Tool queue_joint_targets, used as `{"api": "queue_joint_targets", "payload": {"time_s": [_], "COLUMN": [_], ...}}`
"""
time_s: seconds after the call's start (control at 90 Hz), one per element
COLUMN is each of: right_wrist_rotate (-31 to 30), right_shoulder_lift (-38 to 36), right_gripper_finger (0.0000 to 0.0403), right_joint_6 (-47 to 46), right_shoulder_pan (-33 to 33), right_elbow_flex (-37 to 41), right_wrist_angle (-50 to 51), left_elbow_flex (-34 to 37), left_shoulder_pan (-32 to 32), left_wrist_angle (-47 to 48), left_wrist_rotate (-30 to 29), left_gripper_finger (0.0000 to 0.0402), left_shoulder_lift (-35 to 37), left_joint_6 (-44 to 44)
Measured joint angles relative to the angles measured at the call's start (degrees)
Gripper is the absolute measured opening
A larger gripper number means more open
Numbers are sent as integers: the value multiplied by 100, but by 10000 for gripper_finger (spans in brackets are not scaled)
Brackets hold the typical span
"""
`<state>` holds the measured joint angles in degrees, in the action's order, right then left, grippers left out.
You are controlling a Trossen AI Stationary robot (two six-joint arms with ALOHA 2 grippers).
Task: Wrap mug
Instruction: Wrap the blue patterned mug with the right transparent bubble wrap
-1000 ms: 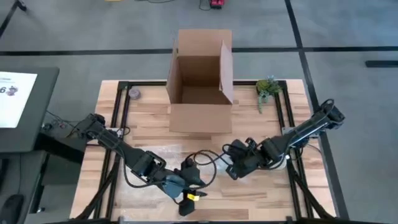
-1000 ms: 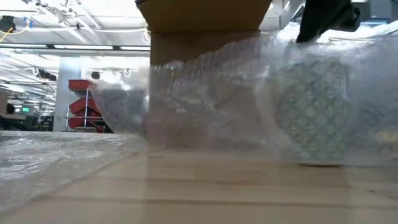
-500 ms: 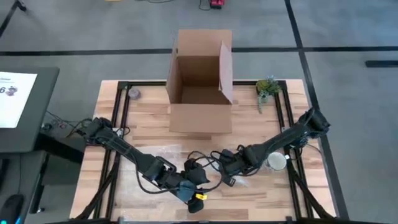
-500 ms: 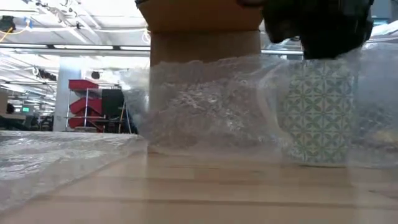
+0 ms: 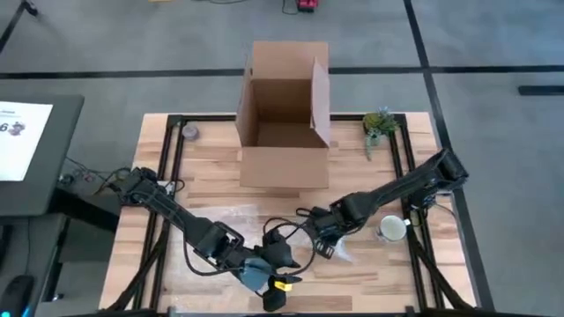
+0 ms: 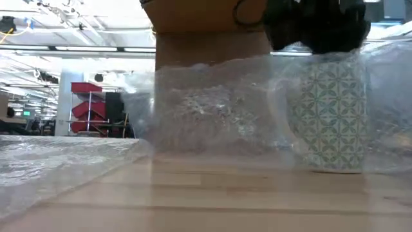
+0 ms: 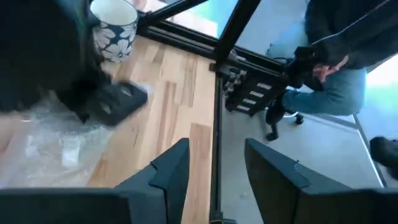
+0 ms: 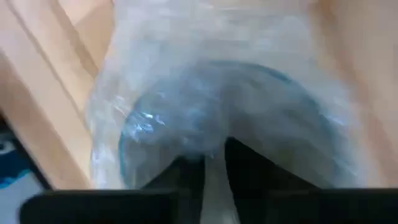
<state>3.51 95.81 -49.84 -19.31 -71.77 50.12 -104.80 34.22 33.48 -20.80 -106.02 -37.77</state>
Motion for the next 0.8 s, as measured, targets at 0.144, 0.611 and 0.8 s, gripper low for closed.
{"api": "queue_joint_targets", "payload": {"time_s": [0.144,0.611,0.8], "right_wrist_rotate": [42,28,-33], "right_shoulder_lift": [-488,-513,436], "right_gripper_finger": [98,24,4], "right_joint_6": [-291,-663,-373], "right_shoulder_pan": [61,-62,50], "right_elbow_flex": [7,-1,1], "right_wrist_angle": [194,-579,-564], "left_elbow_flex": [-19,-21,-21], "left_shoulder_pan": [3,26,26], "left_wrist_angle": [49,50,55], "left_wrist_rotate": [-2,410,407], "left_gripper_finger": [133,133,133], "left_shoulder_lift": [0,190,394], "left_joint_6": [20,-64,-108]}}
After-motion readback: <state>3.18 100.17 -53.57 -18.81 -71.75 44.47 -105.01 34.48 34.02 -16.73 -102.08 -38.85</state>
